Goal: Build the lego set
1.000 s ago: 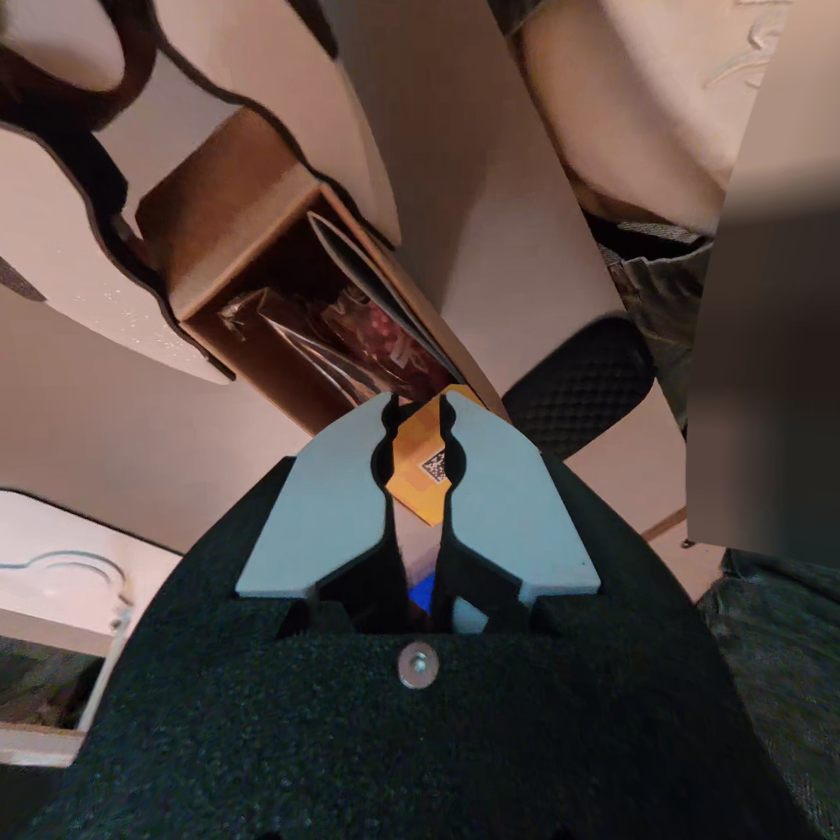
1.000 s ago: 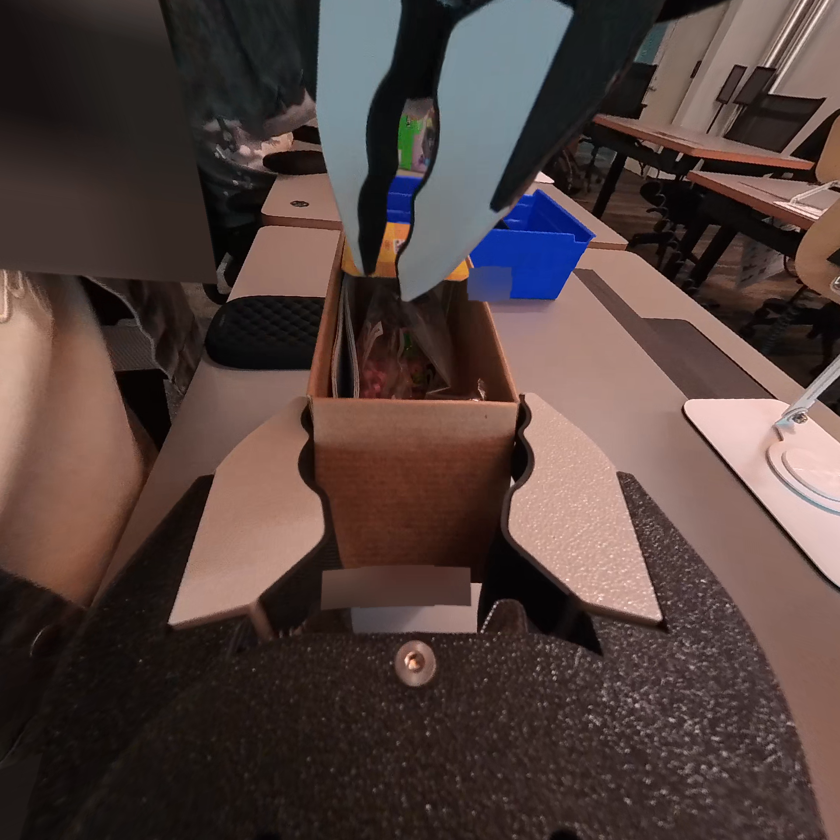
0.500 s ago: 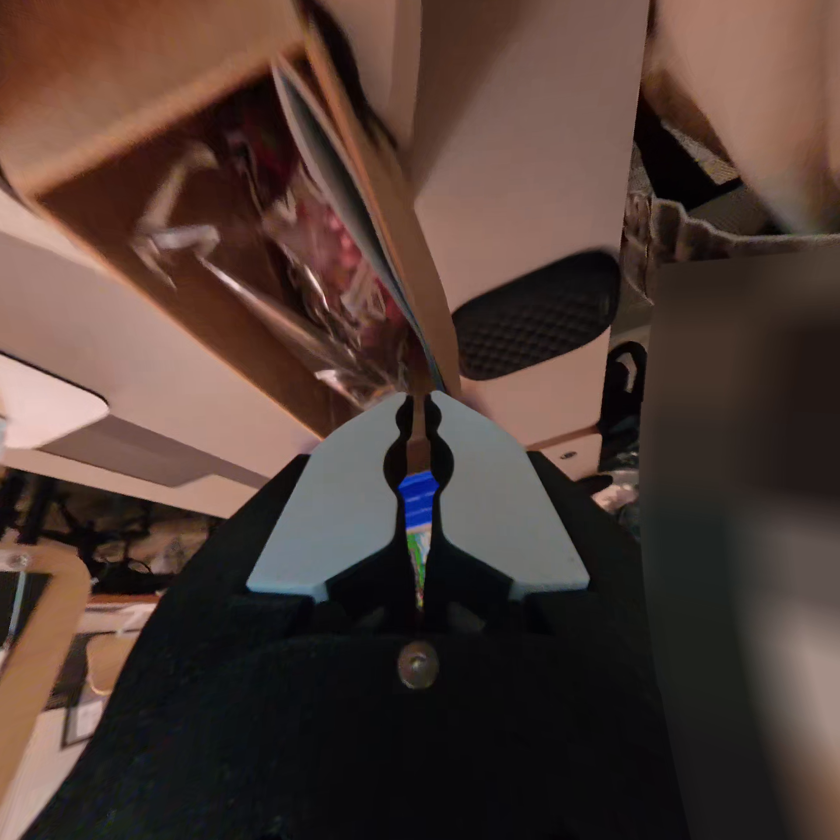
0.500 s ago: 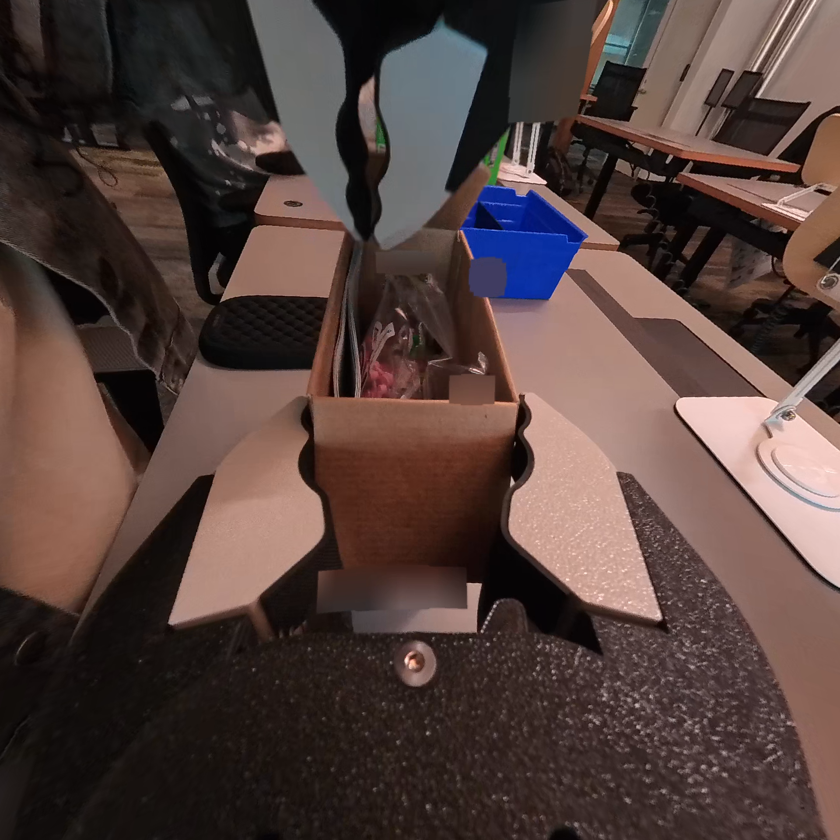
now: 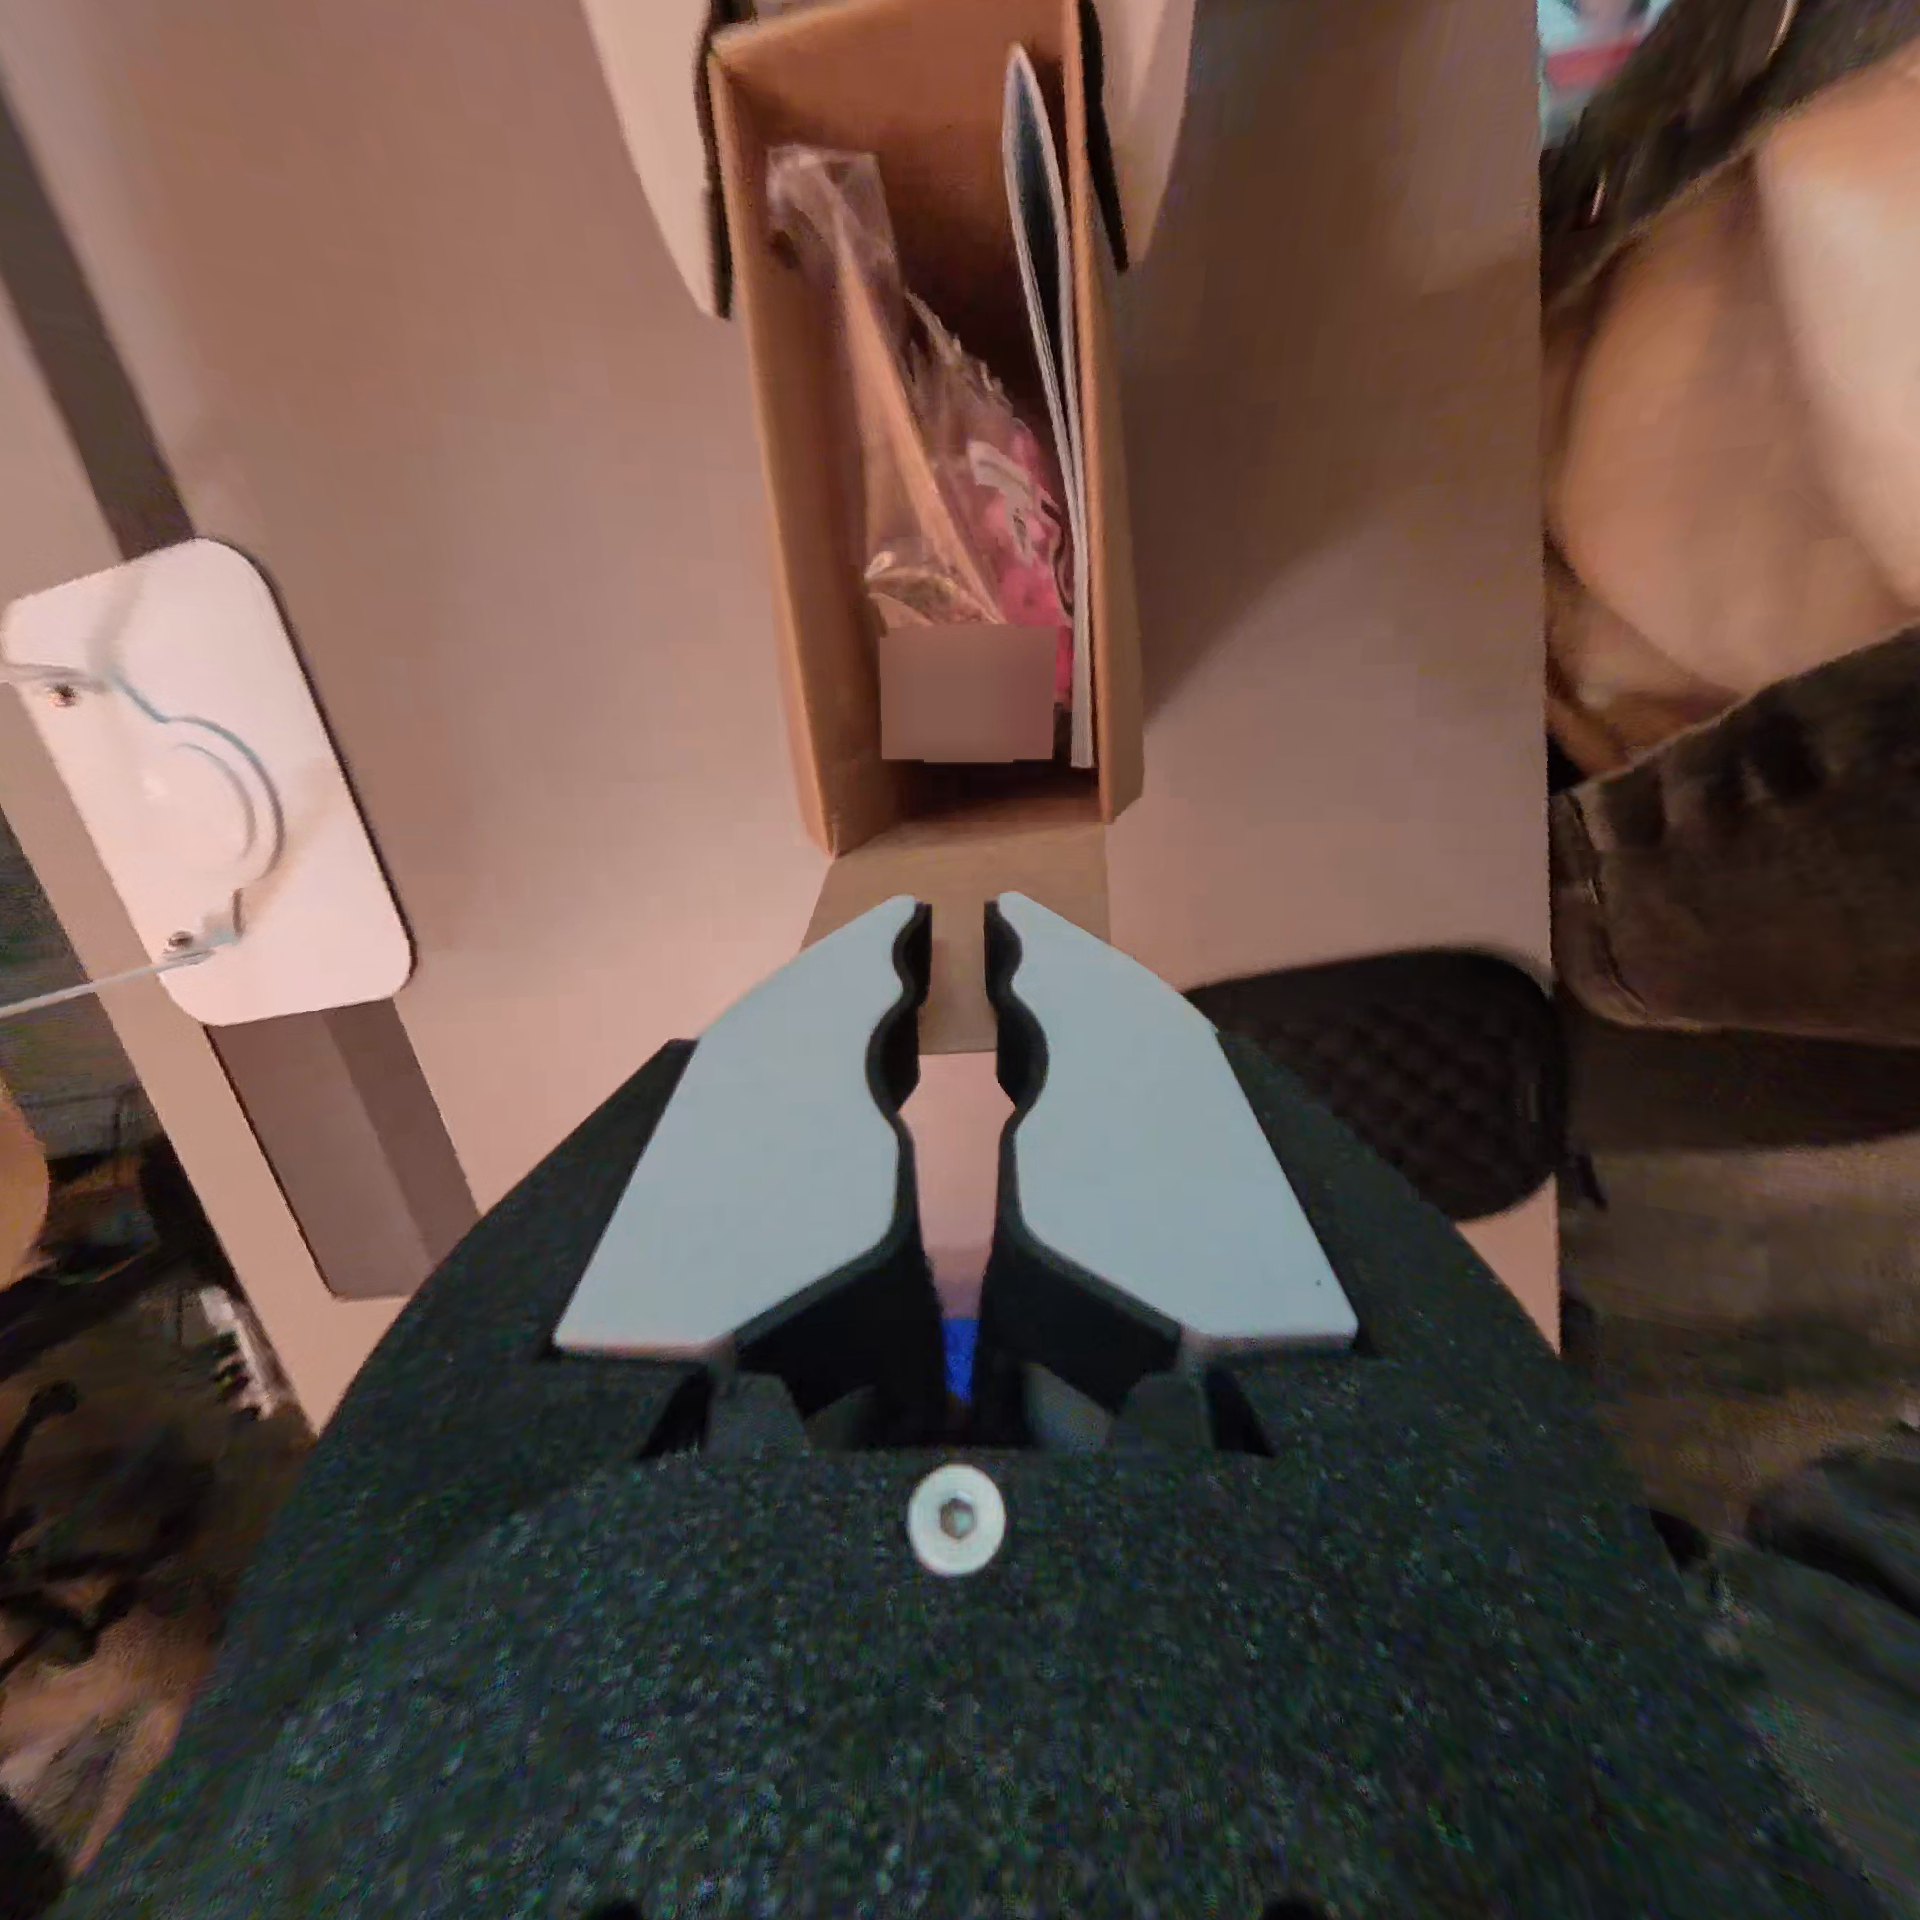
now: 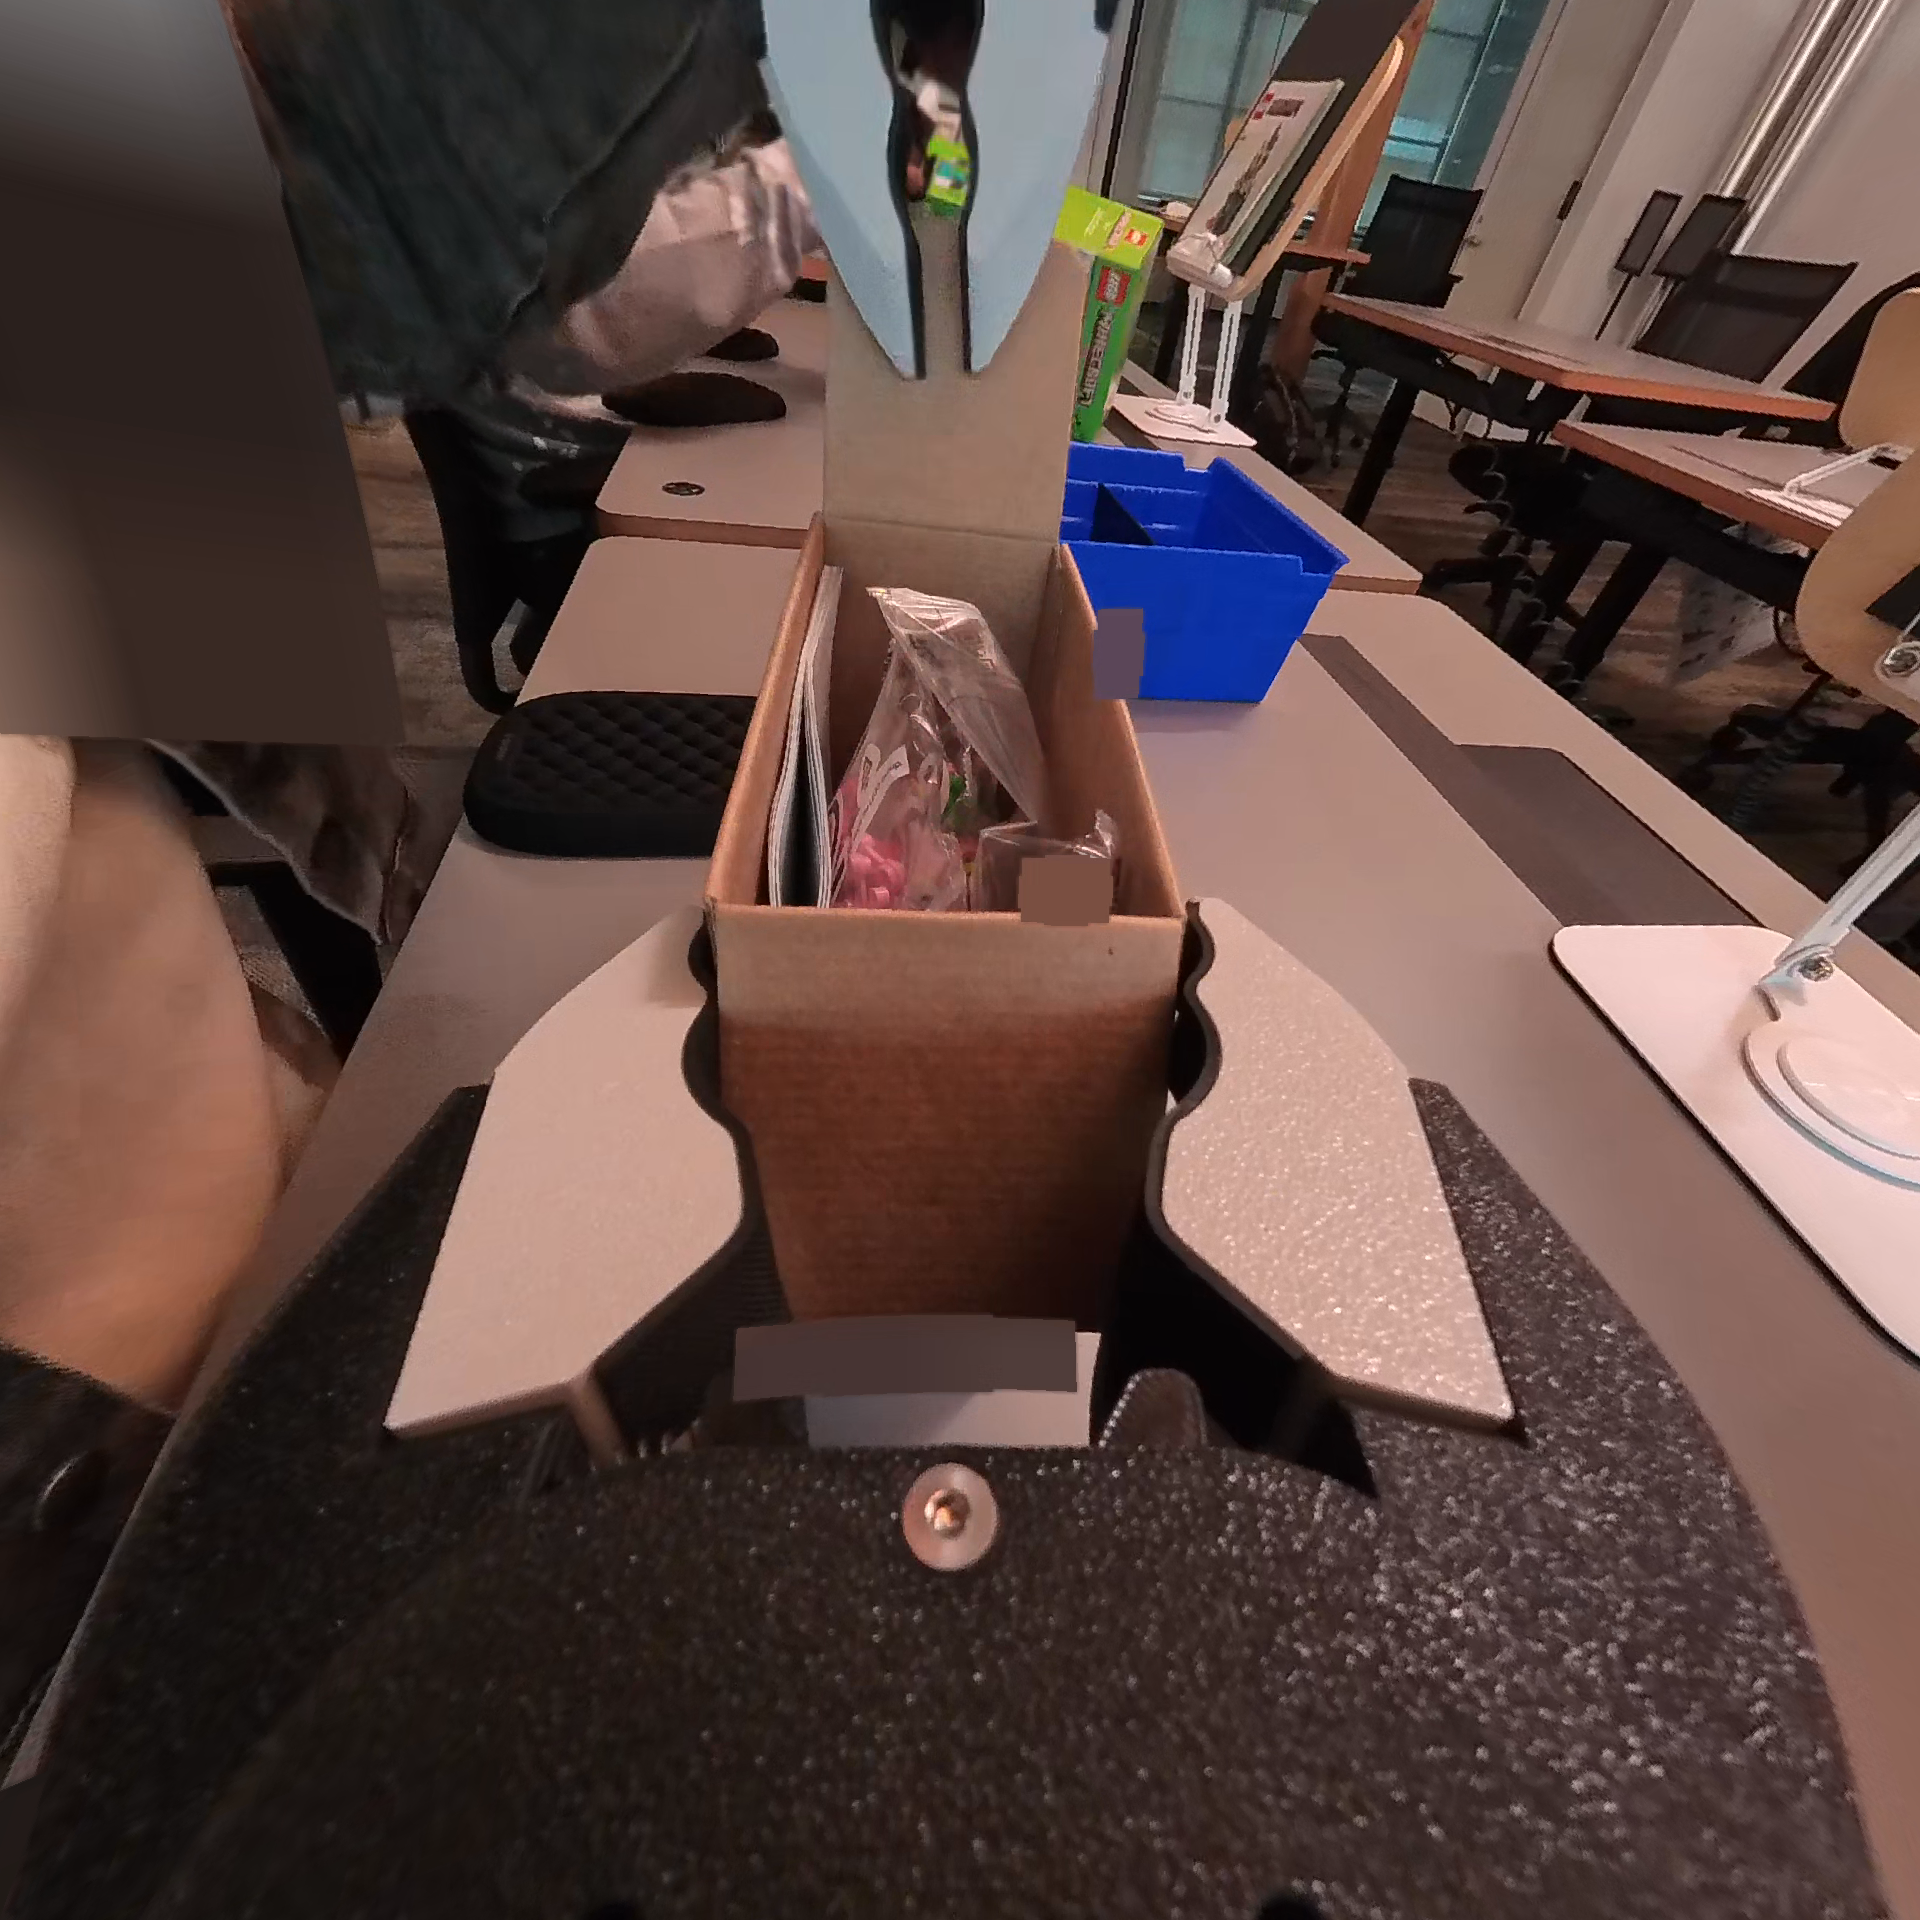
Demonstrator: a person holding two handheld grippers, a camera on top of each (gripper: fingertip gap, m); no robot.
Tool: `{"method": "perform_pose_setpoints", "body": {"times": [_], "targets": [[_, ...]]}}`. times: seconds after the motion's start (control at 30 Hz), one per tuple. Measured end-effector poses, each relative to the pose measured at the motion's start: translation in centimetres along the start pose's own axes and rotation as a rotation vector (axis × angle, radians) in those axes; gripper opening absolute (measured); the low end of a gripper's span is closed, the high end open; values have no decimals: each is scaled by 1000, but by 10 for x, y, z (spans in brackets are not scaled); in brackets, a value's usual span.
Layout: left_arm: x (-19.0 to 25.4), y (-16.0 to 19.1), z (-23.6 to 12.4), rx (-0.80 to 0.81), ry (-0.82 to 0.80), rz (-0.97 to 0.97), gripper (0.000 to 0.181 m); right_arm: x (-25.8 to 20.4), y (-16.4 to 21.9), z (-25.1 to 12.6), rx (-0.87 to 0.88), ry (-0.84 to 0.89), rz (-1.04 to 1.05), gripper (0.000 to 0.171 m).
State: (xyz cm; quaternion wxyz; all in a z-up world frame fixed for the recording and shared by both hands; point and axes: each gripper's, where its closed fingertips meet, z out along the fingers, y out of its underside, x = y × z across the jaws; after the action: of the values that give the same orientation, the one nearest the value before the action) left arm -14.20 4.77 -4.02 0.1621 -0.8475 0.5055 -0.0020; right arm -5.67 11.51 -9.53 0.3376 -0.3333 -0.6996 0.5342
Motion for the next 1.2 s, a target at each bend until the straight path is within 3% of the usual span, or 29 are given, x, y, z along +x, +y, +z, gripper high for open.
{"method": "perform_pose_setpoints", "body": {"times": [0.27,0.47,0.67,1.03,1.2], "targets": [[-6,11,6,326,-134,-48,6,0,0,1,5,-3,-2,83],[0,17,7,492,-68,-98,8,-1,-1,2,7,-12,-13,83],[11,35,17,547,81,-128,4,1,-1,2,14,-12,-3,83],[13,22,56,645,14,-66,14,1,-1,3,33,-20,5,83],[13,13,63,655,-22,-49,32,2,-1,3,36,-16,9,83]]}}
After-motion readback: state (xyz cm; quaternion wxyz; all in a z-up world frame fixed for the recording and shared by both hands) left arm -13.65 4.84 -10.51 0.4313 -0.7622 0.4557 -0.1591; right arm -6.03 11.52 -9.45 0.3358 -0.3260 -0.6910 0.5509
